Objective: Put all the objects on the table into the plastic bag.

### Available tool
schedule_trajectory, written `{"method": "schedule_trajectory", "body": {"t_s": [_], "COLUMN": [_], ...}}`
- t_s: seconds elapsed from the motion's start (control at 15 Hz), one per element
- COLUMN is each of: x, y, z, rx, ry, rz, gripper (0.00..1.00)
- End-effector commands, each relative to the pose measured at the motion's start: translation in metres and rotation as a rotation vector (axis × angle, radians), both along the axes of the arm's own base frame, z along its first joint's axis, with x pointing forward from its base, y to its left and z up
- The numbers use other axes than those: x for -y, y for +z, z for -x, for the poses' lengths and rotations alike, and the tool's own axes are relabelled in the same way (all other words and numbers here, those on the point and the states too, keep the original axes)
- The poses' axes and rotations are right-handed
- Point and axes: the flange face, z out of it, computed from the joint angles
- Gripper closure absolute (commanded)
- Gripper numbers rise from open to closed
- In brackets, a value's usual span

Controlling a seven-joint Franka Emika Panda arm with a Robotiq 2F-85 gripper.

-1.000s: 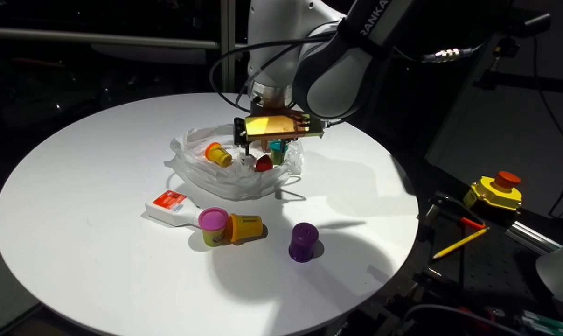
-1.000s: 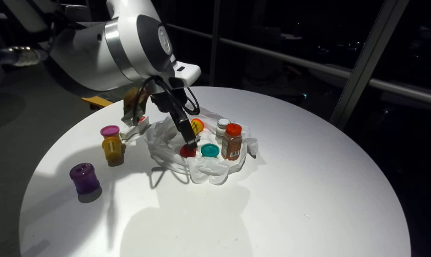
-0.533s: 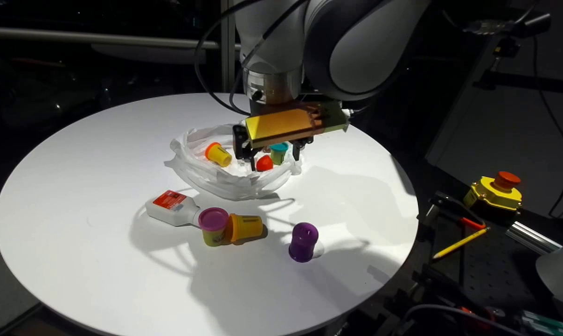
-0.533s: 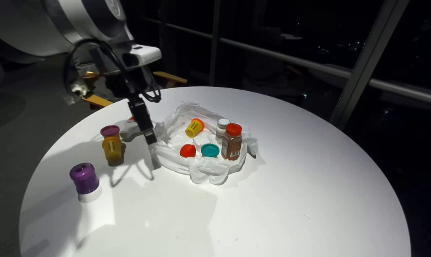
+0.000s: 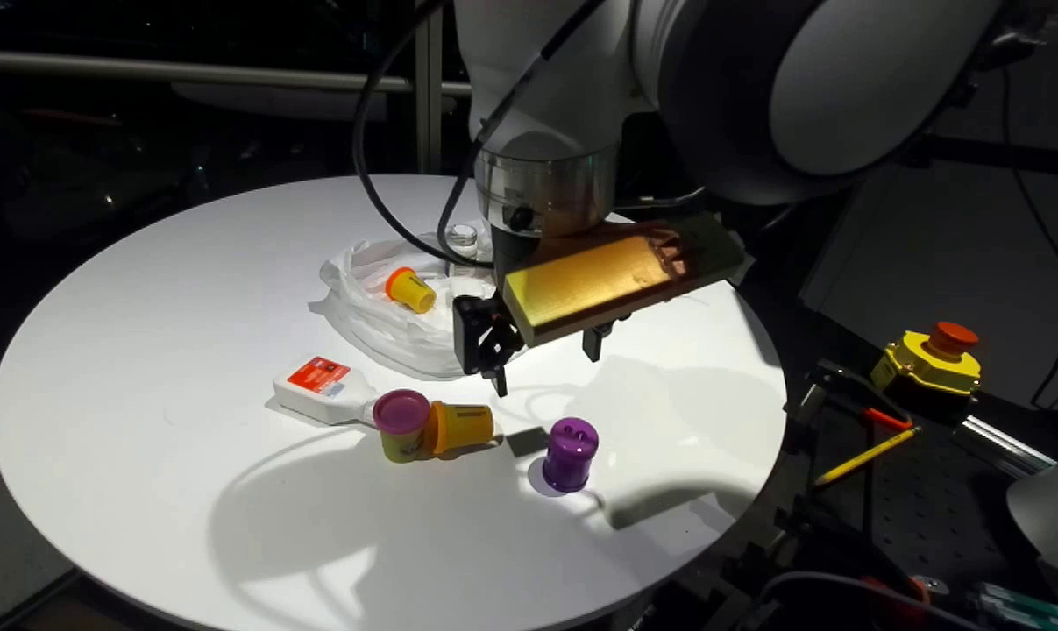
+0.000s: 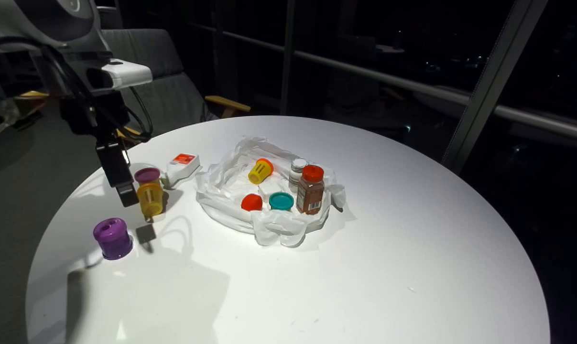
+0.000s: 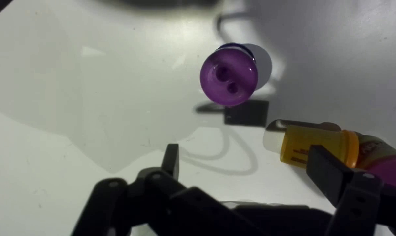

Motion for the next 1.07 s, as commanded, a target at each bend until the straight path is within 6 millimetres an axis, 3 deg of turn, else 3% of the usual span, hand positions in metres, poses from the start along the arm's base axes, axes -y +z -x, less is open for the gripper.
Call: {"method": "schedule_trajectory", "body": {"t_s": [0.0,0.53,0.8,0.87,1.0], "x": [0.015,0.016,0.015,0.016,0.017], "y": [-0.011,-0.031,-0.041,-0.043,-0.049], "z": [0.012,0.034,0.036,0.035,0.034], "rx": [-0.01,-0.098,-0.106,-0.098,-0.092], "ry": [0.003,0.047,0.061,0.065,0.062], "rz": [-0.052,-0.173,-0.183,-0.182,-0.186], "gripper": [0.0,0.0,0.0,0.25,0.32]}}
